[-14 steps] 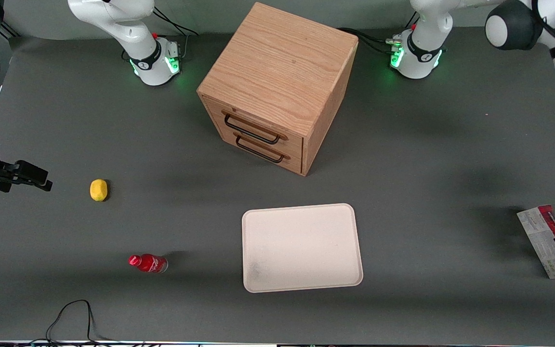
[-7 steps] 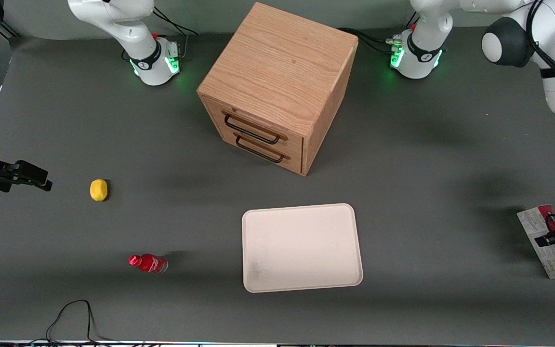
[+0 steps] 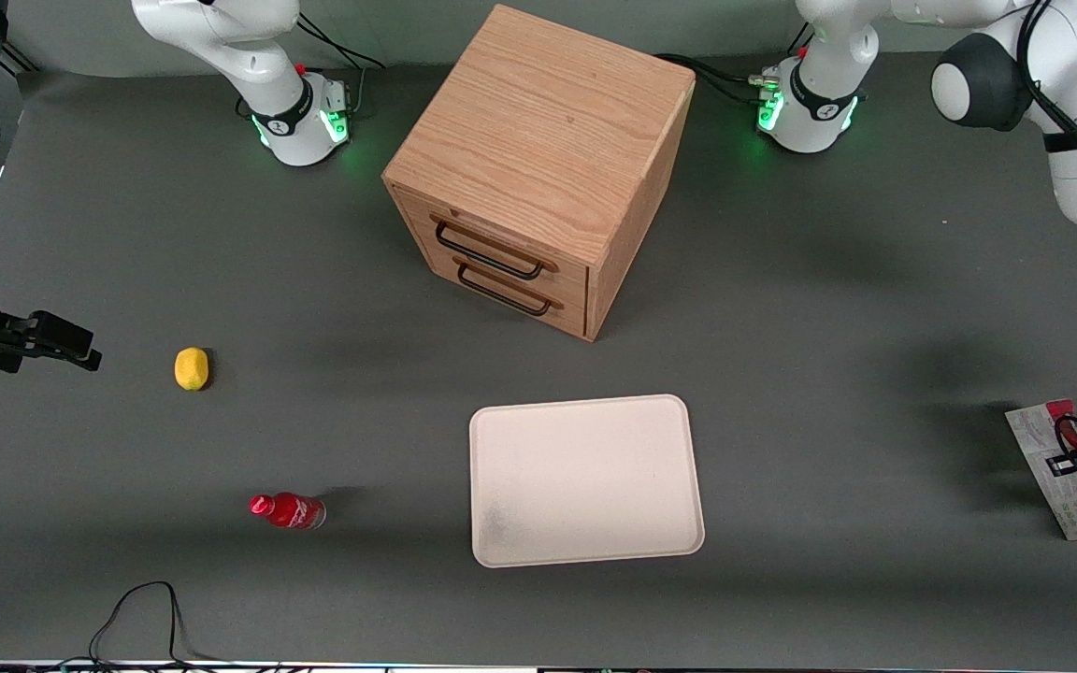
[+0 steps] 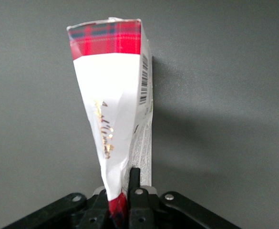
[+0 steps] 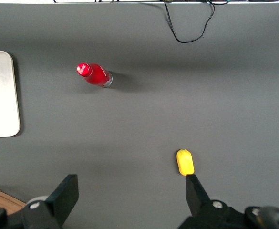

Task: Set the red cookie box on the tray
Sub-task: 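Carry the held cookie box over to the cream tray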

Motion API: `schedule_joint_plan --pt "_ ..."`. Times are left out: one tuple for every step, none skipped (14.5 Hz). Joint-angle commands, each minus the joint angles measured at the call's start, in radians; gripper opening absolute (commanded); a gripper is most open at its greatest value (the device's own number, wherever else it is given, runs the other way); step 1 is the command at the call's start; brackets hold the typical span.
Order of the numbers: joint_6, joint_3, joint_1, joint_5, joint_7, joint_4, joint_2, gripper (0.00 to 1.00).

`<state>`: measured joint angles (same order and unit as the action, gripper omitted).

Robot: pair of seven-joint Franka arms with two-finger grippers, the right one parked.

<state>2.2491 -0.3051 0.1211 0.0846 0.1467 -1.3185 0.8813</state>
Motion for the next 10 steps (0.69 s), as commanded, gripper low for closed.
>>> schedule_joint_plan --pt "-0.042 -0.009 -0.024 -0.032 0.014 0.021 -0.037 0.0" --pt "-0.109 -0.008 -0.035 -0.034 0.014 0.022 -0.07 0.0" --pt "-0.205 -0.005 -0.046 -0.037 0.016 0.033 -0.109 0.0" --pt "-0.308 0.004 -0.066 -0.061 0.04 0.051 -0.145 0.0" --pt "-0.392 0.038 -0.078 -0.063 0.053 0.064 -0.206 0.0" --pt "-0.452 0.073 -0.08 -0.062 0.051 0.065 -0.255 0.0" --pt "-0.506 0.11 -0.081 -0.062 0.042 0.065 -0.304 0.0" --pt "-0.548 0.153 -0.086 -0.062 0.039 0.071 -0.341 0.0" --pt "-0.577 0.179 -0.101 -0.062 0.04 0.082 -0.373 0.0" --pt "-0.603 0.202 -0.121 -0.062 0.042 0.094 -0.398 0.0"
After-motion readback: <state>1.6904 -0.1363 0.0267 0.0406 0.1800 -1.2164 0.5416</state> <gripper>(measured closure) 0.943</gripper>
